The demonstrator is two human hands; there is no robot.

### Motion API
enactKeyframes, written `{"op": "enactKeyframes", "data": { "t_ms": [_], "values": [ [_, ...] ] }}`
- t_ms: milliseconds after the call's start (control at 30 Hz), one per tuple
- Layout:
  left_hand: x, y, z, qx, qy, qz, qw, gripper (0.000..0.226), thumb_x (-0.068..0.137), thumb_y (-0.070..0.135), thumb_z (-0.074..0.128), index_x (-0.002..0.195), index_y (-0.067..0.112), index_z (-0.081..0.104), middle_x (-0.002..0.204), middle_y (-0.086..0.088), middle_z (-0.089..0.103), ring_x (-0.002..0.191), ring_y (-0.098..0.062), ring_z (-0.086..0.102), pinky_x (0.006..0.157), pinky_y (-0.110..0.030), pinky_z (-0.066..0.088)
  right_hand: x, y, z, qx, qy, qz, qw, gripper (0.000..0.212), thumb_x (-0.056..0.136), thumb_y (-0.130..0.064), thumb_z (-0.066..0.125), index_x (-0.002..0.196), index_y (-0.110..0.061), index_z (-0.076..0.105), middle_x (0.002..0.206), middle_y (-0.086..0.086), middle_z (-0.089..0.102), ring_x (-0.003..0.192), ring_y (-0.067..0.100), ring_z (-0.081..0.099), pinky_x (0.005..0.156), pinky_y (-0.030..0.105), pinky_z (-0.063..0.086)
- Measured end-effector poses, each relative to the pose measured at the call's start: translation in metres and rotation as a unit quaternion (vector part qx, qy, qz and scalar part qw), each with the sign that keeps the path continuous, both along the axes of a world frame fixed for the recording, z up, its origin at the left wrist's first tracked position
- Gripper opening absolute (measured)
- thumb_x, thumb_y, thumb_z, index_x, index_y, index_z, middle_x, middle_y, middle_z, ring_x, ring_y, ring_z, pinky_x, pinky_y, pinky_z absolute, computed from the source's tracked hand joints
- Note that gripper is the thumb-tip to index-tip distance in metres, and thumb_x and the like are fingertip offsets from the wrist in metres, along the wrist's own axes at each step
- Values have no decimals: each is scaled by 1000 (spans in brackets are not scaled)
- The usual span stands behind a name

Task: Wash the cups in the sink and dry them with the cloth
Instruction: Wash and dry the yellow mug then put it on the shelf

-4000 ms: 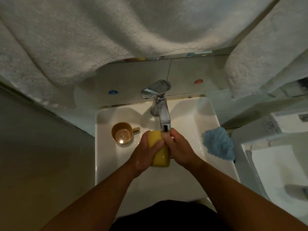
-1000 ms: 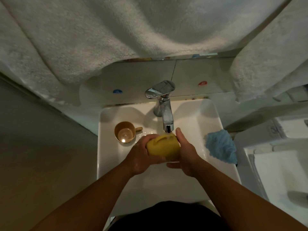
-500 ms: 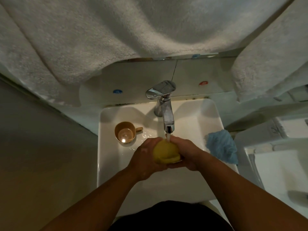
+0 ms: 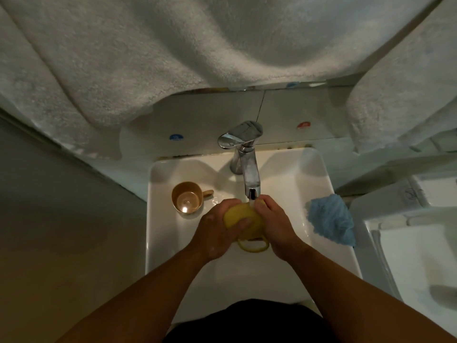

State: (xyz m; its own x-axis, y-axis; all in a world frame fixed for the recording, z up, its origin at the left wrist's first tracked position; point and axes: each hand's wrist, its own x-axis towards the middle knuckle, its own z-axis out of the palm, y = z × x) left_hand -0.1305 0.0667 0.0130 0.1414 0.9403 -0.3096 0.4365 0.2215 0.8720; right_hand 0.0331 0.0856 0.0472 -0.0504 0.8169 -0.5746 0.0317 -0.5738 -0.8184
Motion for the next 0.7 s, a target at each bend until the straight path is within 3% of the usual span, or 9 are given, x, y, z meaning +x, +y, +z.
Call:
{"op": "enactKeyframes", "data": {
  "t_ms": [133, 200, 300, 400, 467, 533, 600, 700],
  "values": [
    [5, -11, -5, 94, 30, 27, 995, 55, 90, 62, 53, 137, 33, 52, 131, 4, 57, 119, -11, 53, 100, -21, 40, -4, 6, 6, -50, -13, -14, 999, 20, 103, -38, 46, 102, -28, 63, 111, 9, 61, 102, 31, 61, 66, 46, 62],
    [0, -7, -2, 99, 55, -14, 994, 65, 87, 65, 62, 138, 26, 54, 128, 7, 57, 114, -7, 52, 96, -20, 39, -4, 5, 4, -9, -87, 9, 996, 18, 102, -40, 46, 102, -30, 61, 106, 4, 62, 99, 27, 61, 74, 48, 62],
    [-4, 1, 3, 92, 79, -119, 985, 86, 63, 61, 87, 134, 28, 51, 121, 15, 58, 103, 0, 55, 83, -16, 47, -8, -1, -2, 85, -202, 70, 973, 23, 100, -49, 50, 106, -28, 58, 99, -4, 62, 95, 20, 62, 83, 42, 57],
    [-11, 8, 2, 75, 95, -101, 987, 94, 56, 59, 92, 134, 27, 49, 125, 11, 57, 108, -5, 55, 89, -27, 51, -8, -3, 2, 46, -86, 76, 992, 16, 103, -43, 48, 108, -33, 59, 107, -4, 64, 100, 20, 64, 86, 42, 57],
    [-21, 11, 2, 17, -11, -73, 997, 76, 61, 50, 92, 124, 31, 54, 116, 23, 59, 106, 1, 58, 85, -23, 51, 5, 0, 5, -2, 33, 88, 996, 18, 101, -33, 57, 117, -28, 62, 109, 0, 68, 102, 24, 68, 82, 41, 61],
    [-30, 13, 2, -25, -82, -70, 994, 75, 61, 62, 87, 123, 37, 52, 118, 19, 60, 110, -5, 61, 84, -21, 53, 17, 2, 1, -12, 64, 132, 989, 26, 95, -24, 68, 121, -24, 66, 107, 2, 72, 98, 26, 72, 79, 40, 62],
    [-30, 12, 3, -44, -65, -78, 994, 92, 52, 69, 84, 130, 44, 42, 128, 7, 51, 115, -13, 57, 82, -20, 53, 20, 3, -7, 5, -22, 174, 985, 21, 95, -26, 69, 116, -21, 71, 100, 5, 75, 88, 25, 75, 73, 41, 63],
    [-23, 9, 8, -32, -27, -81, 996, 107, 47, 66, 82, 140, 40, 34, 132, 8, 39, 118, -8, 50, 83, -17, 50, 14, 5, -15, 54, -181, 168, 967, 28, 99, -42, 60, 95, -17, 74, 83, 5, 74, 66, 22, 74, 61, 43, 63]
  ]
}}
